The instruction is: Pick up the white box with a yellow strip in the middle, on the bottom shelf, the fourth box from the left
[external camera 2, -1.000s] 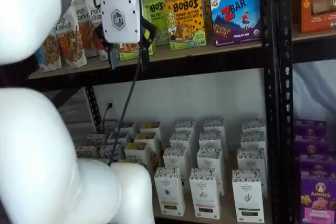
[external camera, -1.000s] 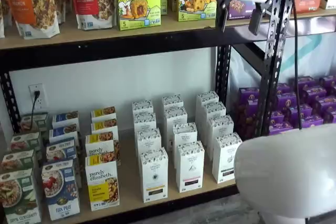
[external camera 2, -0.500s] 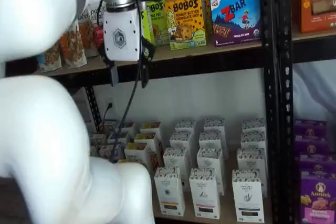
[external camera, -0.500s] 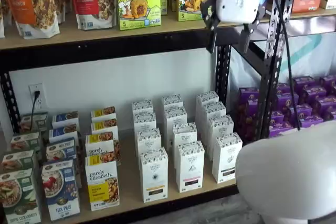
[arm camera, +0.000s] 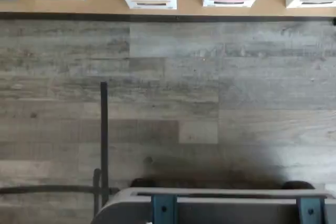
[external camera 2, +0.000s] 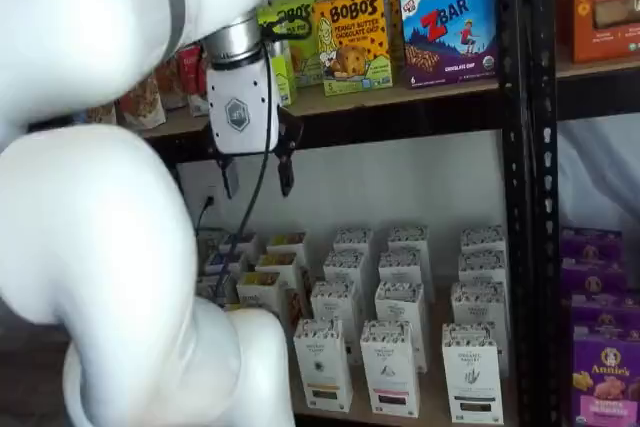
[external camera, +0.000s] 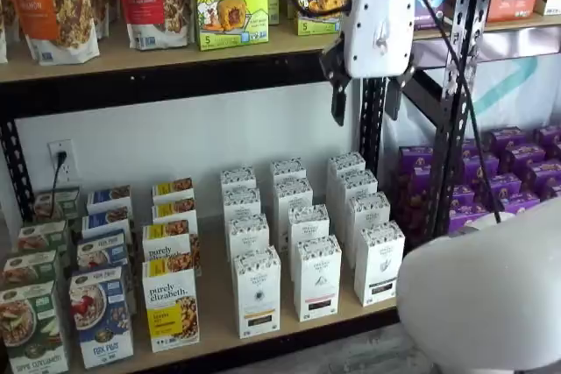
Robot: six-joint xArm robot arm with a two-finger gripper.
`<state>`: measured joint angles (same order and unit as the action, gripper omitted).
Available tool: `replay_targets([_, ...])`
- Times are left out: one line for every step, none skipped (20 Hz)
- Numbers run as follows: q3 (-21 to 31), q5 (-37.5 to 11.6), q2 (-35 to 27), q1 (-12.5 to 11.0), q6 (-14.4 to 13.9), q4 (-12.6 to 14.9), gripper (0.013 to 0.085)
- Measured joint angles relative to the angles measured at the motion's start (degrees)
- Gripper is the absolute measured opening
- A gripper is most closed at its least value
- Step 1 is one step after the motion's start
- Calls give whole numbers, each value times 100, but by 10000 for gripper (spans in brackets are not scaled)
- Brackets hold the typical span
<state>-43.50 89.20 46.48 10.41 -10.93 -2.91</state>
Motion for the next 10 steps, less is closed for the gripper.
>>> replay_targets([63, -96, -27, 53, -50, 59, 850])
replay_targets([134, -207, -60, 112, -107, 122, 850])
replay_targets([184, -288, -85, 153, -150, 164, 850])
replay_targets([256, -414, -121, 203, -203, 211, 850])
replay_targets([331, -549, -132, 249, -253, 258, 850])
replay_targets([417, -705, -132, 286, -296, 286, 850])
replay_targets([526, -916, -150, 340, -356, 319, 850])
replay_targets([574, -1029, -197, 388, -410, 351, 850])
replay_targets([606, -1123, -267, 435, -466, 382, 850])
replay_targets([635, -1225, -344, 485, -526, 420, 850])
